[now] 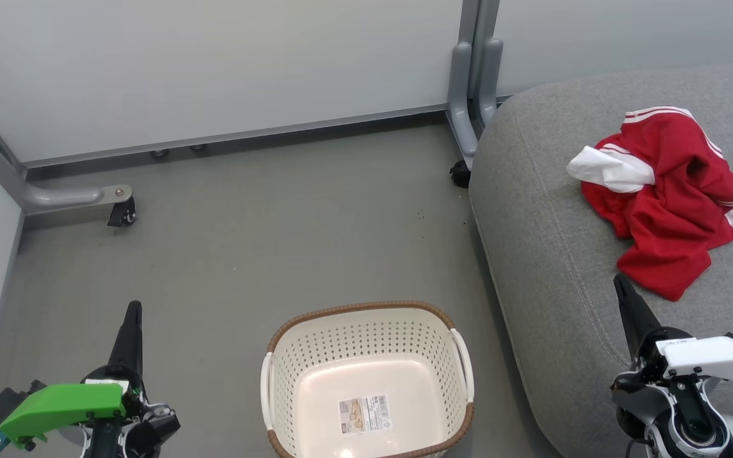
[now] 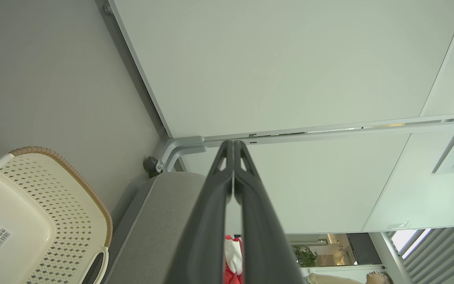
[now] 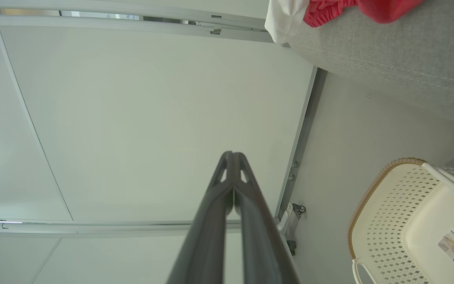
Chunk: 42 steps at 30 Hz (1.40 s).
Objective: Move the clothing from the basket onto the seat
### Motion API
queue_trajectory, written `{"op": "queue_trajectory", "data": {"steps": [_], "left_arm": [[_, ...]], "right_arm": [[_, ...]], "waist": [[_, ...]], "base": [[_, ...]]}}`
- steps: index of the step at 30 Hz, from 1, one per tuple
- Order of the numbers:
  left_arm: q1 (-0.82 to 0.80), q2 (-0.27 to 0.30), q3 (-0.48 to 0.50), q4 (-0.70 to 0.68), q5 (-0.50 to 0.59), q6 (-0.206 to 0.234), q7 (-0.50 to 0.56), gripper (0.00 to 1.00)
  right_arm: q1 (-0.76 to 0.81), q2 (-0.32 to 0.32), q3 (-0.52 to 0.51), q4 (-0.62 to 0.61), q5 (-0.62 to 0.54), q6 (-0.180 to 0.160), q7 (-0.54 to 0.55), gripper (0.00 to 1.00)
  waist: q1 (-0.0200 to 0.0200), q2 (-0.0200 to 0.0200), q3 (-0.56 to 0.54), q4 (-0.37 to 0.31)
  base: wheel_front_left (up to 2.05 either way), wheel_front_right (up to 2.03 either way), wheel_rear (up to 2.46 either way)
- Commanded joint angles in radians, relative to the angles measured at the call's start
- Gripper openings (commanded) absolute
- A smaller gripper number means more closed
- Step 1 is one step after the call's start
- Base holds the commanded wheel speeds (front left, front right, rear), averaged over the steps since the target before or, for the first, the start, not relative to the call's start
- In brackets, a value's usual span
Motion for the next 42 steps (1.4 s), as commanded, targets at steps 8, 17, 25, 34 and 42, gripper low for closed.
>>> {"op": "queue_trajectory", "data": {"steps": [8,17,25,34,42], "left_arm": [[-0.027,0.007,0.014,-0.005,-0.061,-0.010,0.019,0.00],[-0.029,0.007,0.019,-0.004,-0.093,-0.010,0.030,0.00],[-0.029,0.007,0.020,-0.004,-0.091,-0.010,0.031,0.00],[-0.029,0.006,0.020,-0.004,-0.091,-0.010,0.031,0.00],[-0.029,0.006,0.020,-0.004,-0.091,-0.010,0.031,0.00]], "right_arm": [[-0.020,0.001,-0.009,0.007,0.070,0.000,0.019,0.00],[-0.021,0.002,-0.013,0.011,0.108,0.000,0.030,0.00],[-0.020,0.002,-0.013,0.011,0.108,0.000,0.030,0.00],[-0.020,0.002,-0.014,0.011,0.108,0.000,0.030,0.00],[-0.020,0.002,-0.013,0.011,0.108,0.000,0.030,0.00]], "waist": [[0.0000,0.0000,0.002,-0.006],[0.0000,0.0000,0.004,-0.010],[0.0000,0.0000,0.004,-0.010],[0.0000,0.0000,0.004,-0.010],[0.0000,0.0000,0.004,-0.010]], "base": [[0.00,0.00,0.00],[0.00,0.00,0.00],[0.00,0.00,0.00],[0.00,0.00,0.00],[0.00,0.00,0.00]]}}
